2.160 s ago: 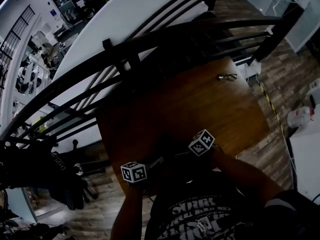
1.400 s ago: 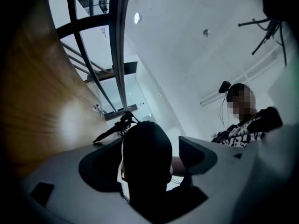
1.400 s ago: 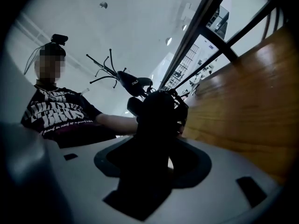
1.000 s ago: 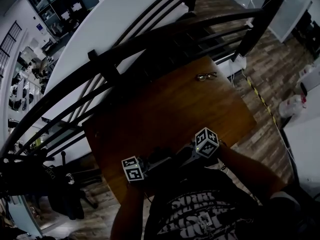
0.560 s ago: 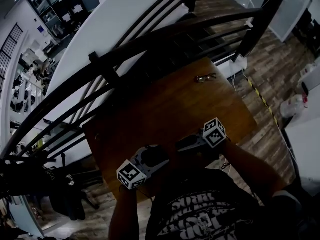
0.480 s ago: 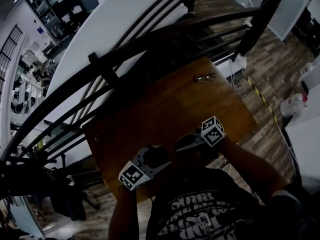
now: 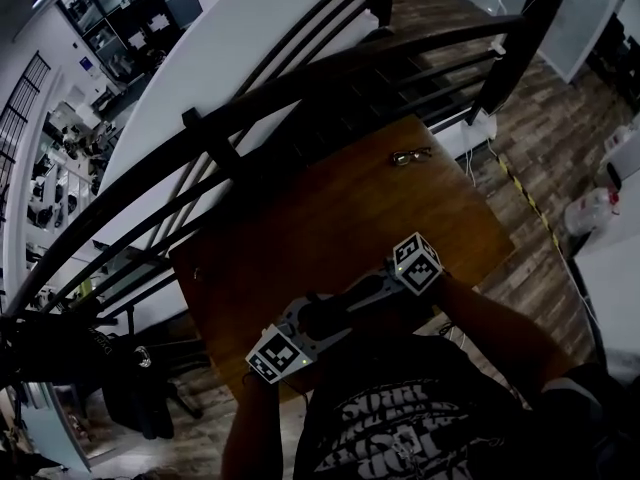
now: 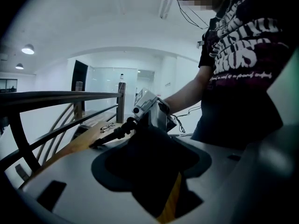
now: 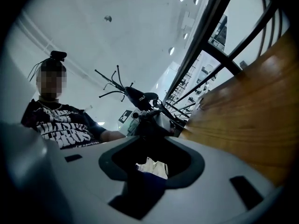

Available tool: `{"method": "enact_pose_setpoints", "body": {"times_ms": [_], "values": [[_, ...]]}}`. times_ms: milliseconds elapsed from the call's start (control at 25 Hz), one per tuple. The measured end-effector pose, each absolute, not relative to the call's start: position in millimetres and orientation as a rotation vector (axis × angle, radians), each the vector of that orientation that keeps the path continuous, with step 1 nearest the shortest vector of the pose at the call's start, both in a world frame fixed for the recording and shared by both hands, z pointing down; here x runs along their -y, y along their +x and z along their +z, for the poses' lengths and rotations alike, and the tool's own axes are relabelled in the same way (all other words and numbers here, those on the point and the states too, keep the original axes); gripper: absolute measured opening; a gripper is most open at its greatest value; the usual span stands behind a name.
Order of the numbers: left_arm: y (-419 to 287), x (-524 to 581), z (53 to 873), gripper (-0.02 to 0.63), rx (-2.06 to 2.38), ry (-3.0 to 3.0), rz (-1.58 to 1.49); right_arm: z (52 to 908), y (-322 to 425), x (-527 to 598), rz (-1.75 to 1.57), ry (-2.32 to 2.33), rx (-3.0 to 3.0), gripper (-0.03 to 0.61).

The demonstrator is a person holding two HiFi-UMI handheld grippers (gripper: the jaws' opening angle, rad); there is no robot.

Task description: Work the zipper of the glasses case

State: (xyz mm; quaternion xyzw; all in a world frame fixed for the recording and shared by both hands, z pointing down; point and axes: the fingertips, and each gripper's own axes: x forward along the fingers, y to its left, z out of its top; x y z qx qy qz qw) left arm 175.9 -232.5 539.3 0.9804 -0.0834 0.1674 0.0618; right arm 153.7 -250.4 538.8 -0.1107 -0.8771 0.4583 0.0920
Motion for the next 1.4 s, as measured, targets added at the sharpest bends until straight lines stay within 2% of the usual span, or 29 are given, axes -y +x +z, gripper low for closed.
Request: {"method": "enact_pose_setpoints", "body": {"times_ms": [40, 80, 200, 280, 320, 560, 760, 960, 1000, 1080, 1160, 1320, 1400], "values": [[175, 232, 540, 0.264, 0.254, 2.963, 0.507, 536, 153, 249, 1.344, -0.349, 2.616, 0.115], [175, 232, 539, 0.264, 0.257, 2.962, 0.504, 535, 153, 247, 1.329, -0.364, 2.629, 0.094], [175, 233, 533, 0.264, 0.279, 2.965, 0.488, 528, 158, 247, 1.306, -0.385, 2.647, 0.069], [175, 234, 531, 0.264, 0.297, 2.963, 0.479, 523, 163, 248, 1.299, -0.38, 2.649, 0.012], [176, 234, 529, 0.264, 0.301, 2.964, 0.471, 521, 165, 248, 1.304, -0.382, 2.647, 0.006], [182, 234, 522, 0.264, 0.299, 2.956, 0.395, 508, 171, 251, 1.28, -0.401, 2.723, 0.005], [179, 238, 523, 0.264, 0.319, 2.938, 0.395, 472, 182, 244, 1.278, -0.589, 2.846, 0.006], [175, 242, 520, 0.264, 0.326, 2.966, 0.414, 507, 182, 258, 1.189, -0.341, 2.739, 0.006], [176, 241, 520, 0.264, 0.316, 2.975, 0.423, 512, 180, 260, 1.191, -0.313, 2.722, 0.014], [179, 239, 520, 0.264, 0.298, 2.987, 0.435, 516, 174, 259, 1.204, -0.308, 2.7, 0.092], [182, 236, 519, 0.264, 0.282, 2.993, 0.442, 518, 167, 251, 1.197, -0.356, 2.68, 0.127], [182, 233, 521, 0.264, 0.255, 2.991, 0.453, 523, 160, 242, 1.111, -0.414, 2.658, 0.131], [182, 233, 523, 0.264, 0.252, 2.989, 0.457, 526, 162, 243, 1.09, -0.412, 2.65, 0.082]]}}
